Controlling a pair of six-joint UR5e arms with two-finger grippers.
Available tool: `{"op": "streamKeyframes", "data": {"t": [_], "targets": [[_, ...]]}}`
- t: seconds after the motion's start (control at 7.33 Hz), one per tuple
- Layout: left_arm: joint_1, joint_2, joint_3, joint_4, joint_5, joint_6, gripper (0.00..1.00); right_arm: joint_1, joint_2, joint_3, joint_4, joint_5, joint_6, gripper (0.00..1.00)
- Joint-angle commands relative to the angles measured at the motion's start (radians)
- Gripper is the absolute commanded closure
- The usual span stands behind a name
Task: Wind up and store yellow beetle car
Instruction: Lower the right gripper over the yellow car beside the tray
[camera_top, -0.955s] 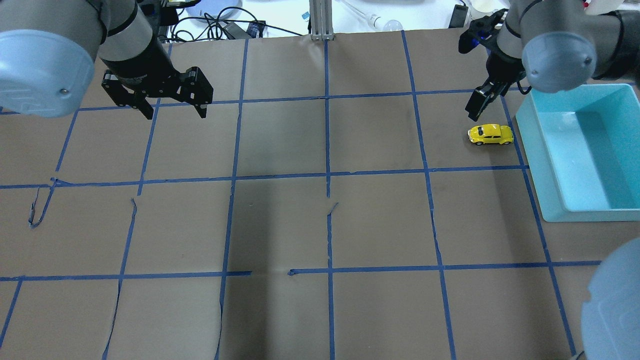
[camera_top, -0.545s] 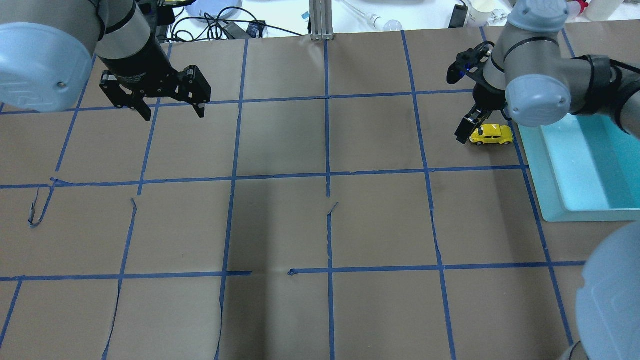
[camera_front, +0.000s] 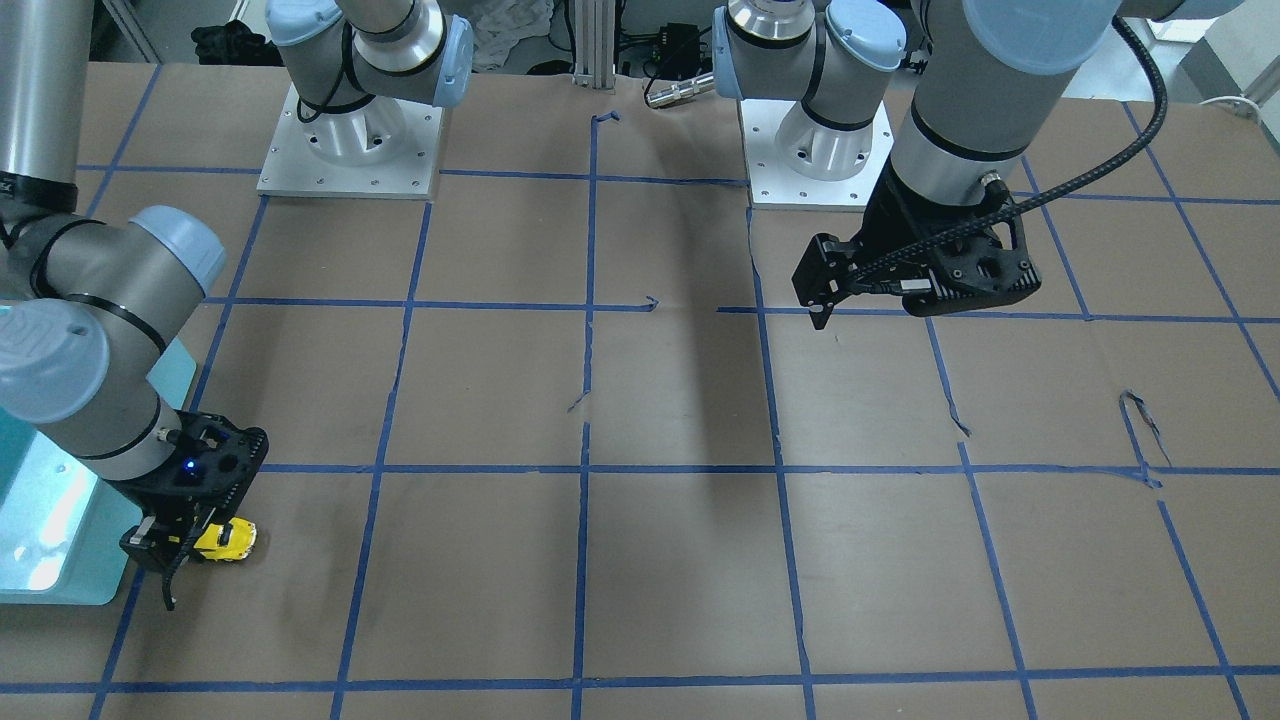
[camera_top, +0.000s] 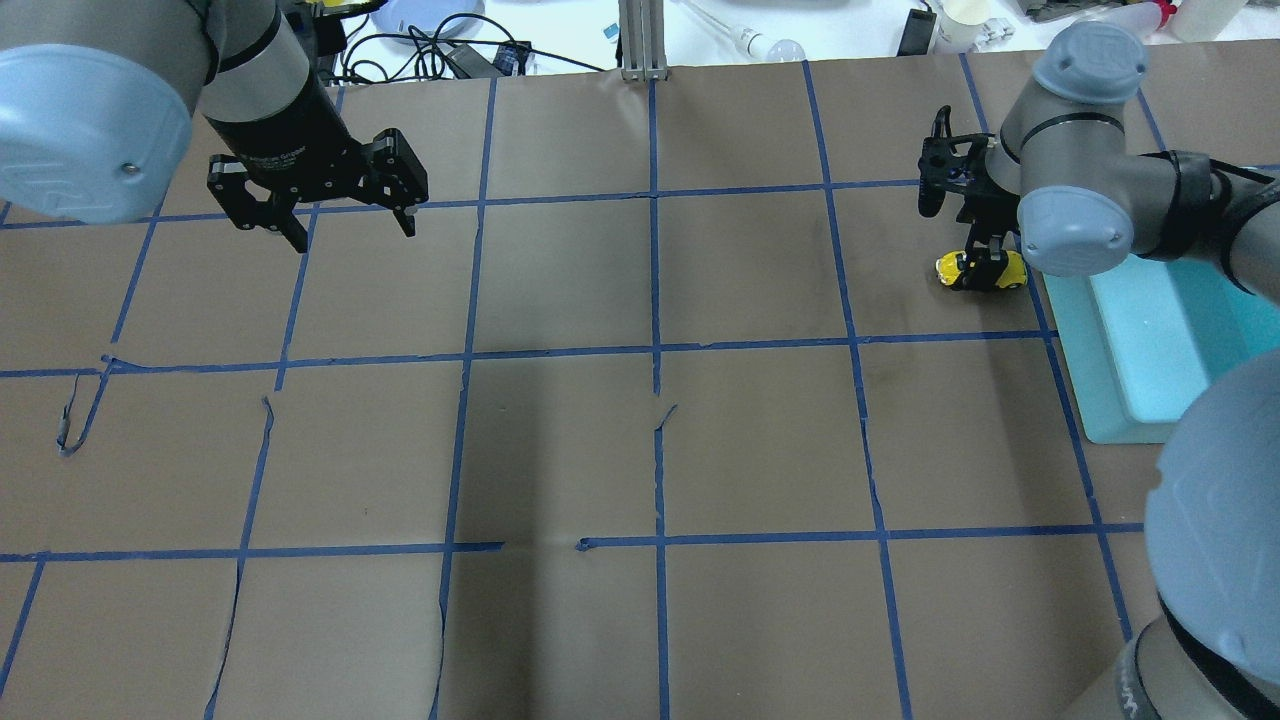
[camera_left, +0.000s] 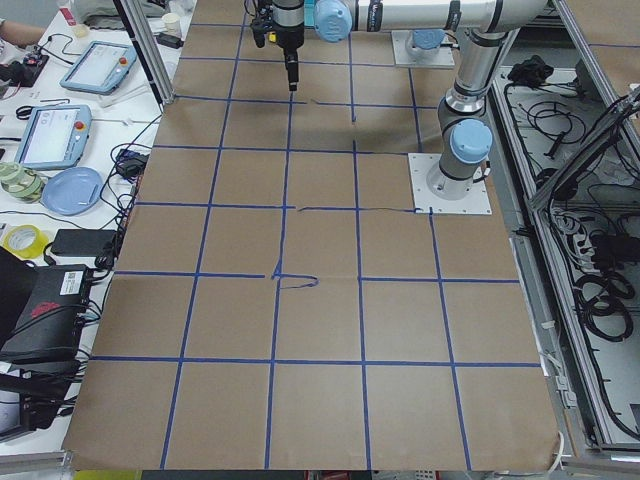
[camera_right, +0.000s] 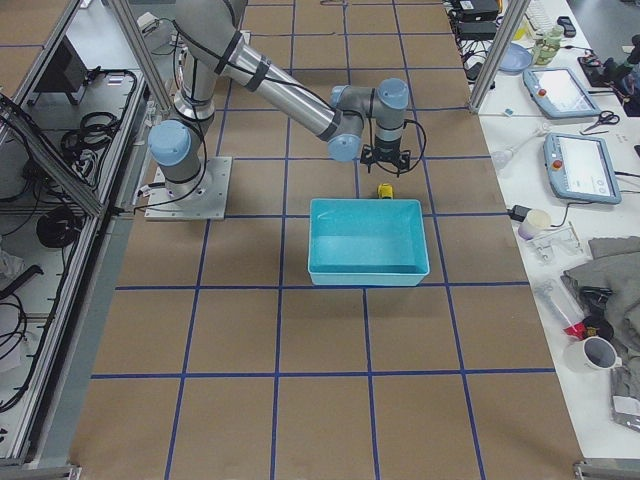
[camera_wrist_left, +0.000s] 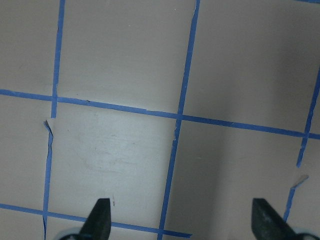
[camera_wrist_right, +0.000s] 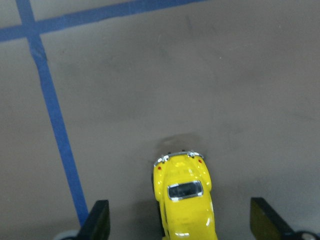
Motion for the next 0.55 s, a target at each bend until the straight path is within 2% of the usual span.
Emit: {"op": "streamKeyframes", "data": {"t": [0.0, 0.14, 0.27, 0.41], "targets": [[0.0, -0.002, 0.001, 0.002, 0.001, -0.003, 0.0, -0.044, 0.061, -0.01, -0.058, 0.005, -0.12, 0.0], [0.0, -0.002, 0.001, 0.013, 0.001, 0.002, 0.0, -0.044, 0.065, -0.01, -0.058, 0.005, -0.12, 0.08], [0.0, -0.002, 0.001, 0.013, -0.002, 0.002, 0.0, -0.044, 0.066, -0.01, -0.058, 0.002, -0.12, 0.34], [0.0, -0.002, 0.001, 0.013, -0.002, 0.002, 0.0, -0.043, 0.065, -0.005, -0.055, 0.0, -0.121, 0.65]]}}
